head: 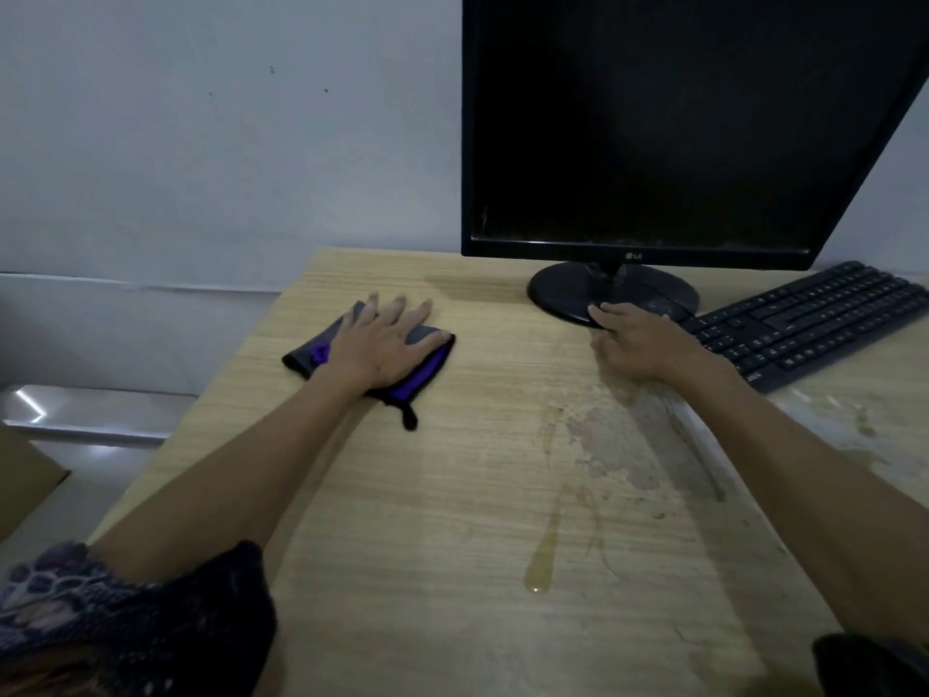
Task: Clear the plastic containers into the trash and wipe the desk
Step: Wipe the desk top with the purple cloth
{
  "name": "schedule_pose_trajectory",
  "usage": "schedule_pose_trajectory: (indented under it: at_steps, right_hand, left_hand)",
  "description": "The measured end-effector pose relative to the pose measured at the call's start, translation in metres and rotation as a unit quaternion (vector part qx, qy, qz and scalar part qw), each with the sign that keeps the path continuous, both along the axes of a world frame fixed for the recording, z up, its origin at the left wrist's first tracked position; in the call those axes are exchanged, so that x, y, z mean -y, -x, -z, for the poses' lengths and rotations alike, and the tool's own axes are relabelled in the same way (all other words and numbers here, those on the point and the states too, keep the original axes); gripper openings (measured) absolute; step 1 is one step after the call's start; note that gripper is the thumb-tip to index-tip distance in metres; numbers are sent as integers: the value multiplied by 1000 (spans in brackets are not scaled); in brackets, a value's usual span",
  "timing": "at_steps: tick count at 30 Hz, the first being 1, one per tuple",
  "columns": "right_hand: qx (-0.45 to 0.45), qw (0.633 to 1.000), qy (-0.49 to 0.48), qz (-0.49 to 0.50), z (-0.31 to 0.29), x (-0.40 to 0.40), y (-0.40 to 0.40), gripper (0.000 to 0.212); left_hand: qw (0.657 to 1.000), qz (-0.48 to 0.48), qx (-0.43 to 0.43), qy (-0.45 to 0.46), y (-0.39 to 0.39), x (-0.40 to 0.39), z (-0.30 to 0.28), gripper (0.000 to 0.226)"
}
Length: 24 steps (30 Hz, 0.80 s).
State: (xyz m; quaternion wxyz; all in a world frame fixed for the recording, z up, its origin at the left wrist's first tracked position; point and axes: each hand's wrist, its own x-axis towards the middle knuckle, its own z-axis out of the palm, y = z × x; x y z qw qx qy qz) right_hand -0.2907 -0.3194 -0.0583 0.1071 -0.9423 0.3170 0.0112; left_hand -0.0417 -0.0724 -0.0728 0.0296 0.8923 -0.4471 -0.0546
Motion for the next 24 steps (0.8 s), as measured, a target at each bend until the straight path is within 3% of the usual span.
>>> schedule_pose_trajectory:
  at_steps: [4,8,16,21,24]
  right_hand:
    - [-4,1000,-2,6,0,1,-3,55]
    - [-22,1000,-14,10,-5,-5,-4,60]
    - [-42,997,-31,61,-13,-26,-15,61]
    - [31,999,-33,22,-17,-56,-8,55]
    - [42,999,-27,-1,-26,-78,-2,52]
  left_hand:
    - [1000,-20,6,-12,-8,-63,2,95]
    - [1000,-8,-4,-3,25,-97,4,81]
    - [995,94,5,26,150,-54,10,69]
    - [992,120,10,25,123,-67,5,72]
    - [999,28,19,17,78,-99,2,91]
